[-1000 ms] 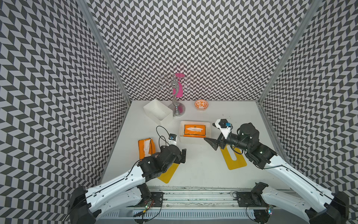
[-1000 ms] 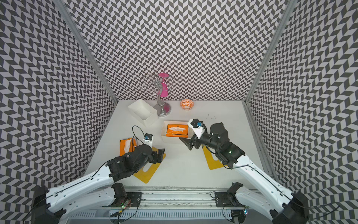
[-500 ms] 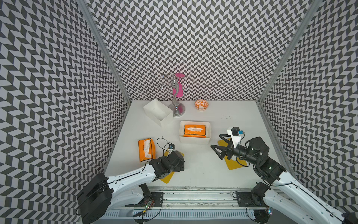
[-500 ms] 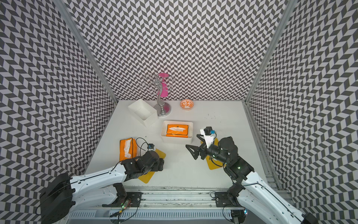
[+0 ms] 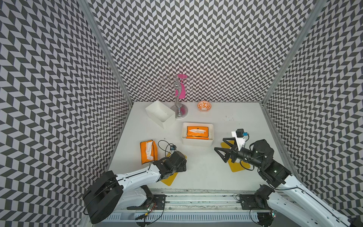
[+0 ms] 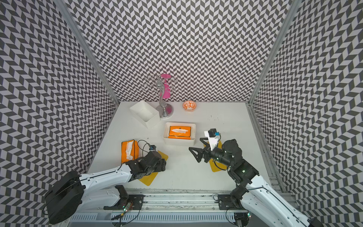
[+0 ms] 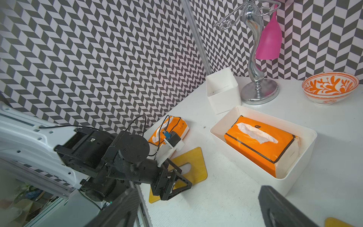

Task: Put the tissue paper into the tissue box
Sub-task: Adjust the box lid at the center of the board.

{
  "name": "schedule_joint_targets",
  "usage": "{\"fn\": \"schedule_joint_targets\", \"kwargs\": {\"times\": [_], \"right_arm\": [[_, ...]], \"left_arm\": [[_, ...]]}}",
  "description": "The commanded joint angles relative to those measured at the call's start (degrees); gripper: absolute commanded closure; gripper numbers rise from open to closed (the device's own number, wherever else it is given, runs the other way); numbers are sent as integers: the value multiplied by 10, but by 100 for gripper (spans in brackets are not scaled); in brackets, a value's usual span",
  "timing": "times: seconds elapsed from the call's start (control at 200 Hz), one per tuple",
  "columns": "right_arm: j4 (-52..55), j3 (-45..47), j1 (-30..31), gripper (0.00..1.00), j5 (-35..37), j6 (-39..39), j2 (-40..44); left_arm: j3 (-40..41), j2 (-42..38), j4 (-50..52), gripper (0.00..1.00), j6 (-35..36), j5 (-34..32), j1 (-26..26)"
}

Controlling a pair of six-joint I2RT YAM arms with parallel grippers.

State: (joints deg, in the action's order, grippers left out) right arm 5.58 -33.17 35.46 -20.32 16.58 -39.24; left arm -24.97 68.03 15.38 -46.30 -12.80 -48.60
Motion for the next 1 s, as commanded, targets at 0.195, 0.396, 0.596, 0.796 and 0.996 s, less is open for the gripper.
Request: {"fn": "schedule_joint_targets", "kwargs": {"times": [0.195, 0.396, 0.596, 0.796, 0.996], "right_arm": [[5, -9, 2, 0, 2, 19, 2], [30, -9, 2, 0, 8, 9, -2], [35, -3, 2, 0, -37, -59, 0], [10, -8, 6, 0, -68, -127, 10], [-14, 3, 41, 2, -121, -273, 7]], "left_arm": [[-30, 87, -40, 27, -13, 21, -48], [-96, 181, -53, 27, 5, 15, -115], [-153, 201, -22, 18, 38, -24, -175], [-122, 63, -17, 0, 33, -57, -171], [-112, -135, 39, 0, 36, -93, -133]]}}
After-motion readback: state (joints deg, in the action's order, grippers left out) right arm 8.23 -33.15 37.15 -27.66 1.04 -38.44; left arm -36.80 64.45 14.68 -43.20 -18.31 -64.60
